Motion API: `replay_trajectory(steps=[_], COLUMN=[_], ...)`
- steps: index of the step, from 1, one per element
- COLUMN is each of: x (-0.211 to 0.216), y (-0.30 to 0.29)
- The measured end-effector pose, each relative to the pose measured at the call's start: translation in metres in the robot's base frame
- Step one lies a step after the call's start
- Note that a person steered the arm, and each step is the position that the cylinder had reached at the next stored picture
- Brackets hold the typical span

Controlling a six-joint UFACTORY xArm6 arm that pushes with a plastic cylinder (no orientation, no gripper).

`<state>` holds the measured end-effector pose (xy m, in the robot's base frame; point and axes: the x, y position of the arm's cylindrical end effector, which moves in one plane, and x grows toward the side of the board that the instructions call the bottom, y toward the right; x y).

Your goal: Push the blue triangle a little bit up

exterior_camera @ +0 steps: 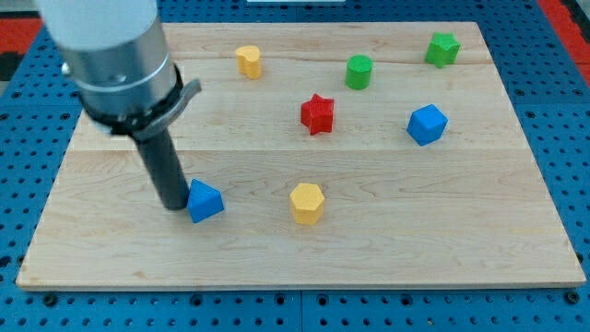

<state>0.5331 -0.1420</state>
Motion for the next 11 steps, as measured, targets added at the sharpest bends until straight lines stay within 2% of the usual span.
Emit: replay_trajectory(steps=[1,2,4,5,6,7,8,11], x=[0.04,0.047,-0.008,-0.023,-0.018,-0.005,-0.01,-0.026], y=[0.001,0.012,0.012,0.012,0.02,0.057,0.062,0.015])
